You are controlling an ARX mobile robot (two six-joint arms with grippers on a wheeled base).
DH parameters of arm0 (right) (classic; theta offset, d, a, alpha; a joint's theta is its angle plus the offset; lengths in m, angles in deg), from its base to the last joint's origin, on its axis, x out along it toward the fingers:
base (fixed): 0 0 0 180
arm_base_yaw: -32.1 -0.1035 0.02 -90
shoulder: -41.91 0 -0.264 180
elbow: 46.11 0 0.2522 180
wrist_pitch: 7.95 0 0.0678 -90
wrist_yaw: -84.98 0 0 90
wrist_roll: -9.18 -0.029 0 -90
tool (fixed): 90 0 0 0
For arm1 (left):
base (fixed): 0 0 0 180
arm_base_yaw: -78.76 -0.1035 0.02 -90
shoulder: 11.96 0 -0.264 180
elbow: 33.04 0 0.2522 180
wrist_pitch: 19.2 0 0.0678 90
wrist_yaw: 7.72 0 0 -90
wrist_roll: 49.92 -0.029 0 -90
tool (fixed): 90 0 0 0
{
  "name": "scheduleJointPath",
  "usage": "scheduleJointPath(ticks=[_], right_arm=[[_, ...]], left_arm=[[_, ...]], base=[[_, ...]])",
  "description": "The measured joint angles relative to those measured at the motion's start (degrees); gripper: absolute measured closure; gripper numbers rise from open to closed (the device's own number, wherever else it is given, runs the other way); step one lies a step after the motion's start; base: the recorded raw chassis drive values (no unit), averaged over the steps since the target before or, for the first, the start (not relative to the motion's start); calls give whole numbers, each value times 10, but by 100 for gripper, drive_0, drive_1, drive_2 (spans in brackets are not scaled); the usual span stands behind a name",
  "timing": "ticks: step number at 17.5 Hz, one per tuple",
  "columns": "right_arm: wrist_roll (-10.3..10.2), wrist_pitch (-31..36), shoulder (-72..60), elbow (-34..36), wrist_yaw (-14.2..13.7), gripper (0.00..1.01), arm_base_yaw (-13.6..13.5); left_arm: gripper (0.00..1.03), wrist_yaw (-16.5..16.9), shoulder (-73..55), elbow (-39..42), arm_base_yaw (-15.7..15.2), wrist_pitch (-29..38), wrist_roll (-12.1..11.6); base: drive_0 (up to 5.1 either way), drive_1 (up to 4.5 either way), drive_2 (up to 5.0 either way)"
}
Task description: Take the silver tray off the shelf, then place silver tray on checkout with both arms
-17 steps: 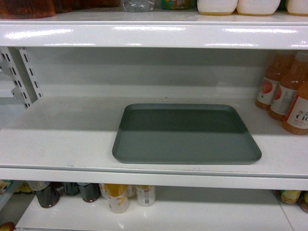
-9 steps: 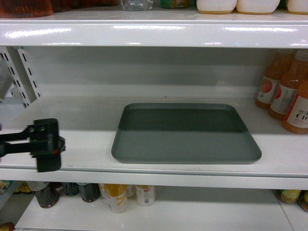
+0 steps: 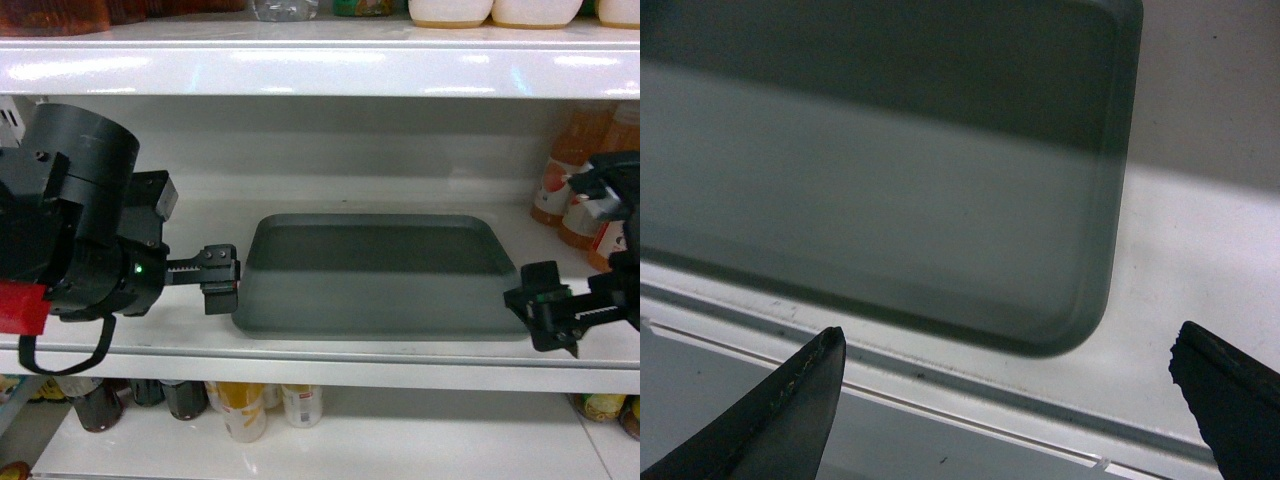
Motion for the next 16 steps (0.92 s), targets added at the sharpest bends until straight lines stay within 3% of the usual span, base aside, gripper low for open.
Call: scheduleJointPath(ticks=[9, 12, 15, 16], right_arm=[[-13, -85, -168, -201, -77, 3, -14], [-22, -145, -208, -259, -82, 3, -14], [-31, -207, -233, -318, -87, 26, -13], [-36, -226, -240, -335, -91, 35, -13]], left_arm=[[5, 8, -111, -143, 13, -85, 7], [5, 16, -135, -185, 16, -126, 11], [6, 11, -149, -220, 17, -166, 12], [14, 12, -156, -230, 17, -176, 17]], base=[[0, 0, 0], [0, 0, 0], [0, 0, 0], [0, 0, 0]])
